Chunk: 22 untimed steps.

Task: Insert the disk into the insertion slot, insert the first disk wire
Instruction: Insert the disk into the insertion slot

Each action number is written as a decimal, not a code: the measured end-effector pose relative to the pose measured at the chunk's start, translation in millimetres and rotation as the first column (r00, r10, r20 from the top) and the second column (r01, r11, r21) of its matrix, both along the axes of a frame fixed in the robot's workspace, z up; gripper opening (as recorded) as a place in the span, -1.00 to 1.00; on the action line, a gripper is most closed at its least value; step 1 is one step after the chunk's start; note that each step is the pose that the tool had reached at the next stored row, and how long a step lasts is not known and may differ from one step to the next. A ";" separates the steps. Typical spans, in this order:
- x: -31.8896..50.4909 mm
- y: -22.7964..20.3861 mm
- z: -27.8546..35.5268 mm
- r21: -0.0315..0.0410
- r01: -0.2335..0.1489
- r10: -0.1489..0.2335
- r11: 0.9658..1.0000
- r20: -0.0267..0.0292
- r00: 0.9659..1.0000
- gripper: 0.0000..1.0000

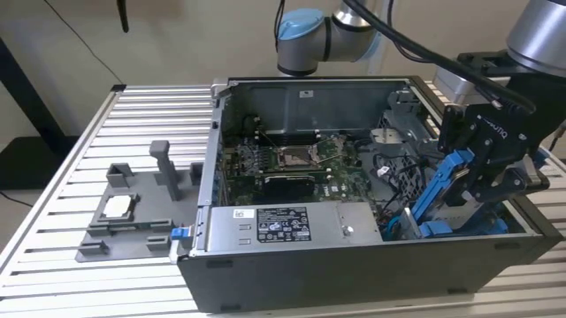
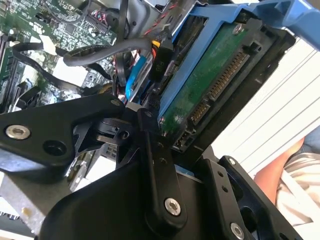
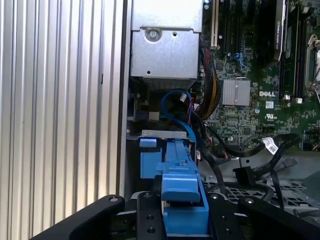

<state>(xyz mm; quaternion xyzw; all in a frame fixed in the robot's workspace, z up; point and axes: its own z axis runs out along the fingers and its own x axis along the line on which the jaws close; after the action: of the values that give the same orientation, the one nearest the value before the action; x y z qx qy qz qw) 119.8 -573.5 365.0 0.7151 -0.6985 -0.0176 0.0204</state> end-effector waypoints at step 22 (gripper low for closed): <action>-0.1 0.0 -1.0 0.000 0.000 0.000 1.000 0.000 1.000 0.11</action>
<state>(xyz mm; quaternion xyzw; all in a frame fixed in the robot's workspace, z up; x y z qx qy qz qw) 119.8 -573.5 364.1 0.7151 -0.6985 -0.0175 0.0204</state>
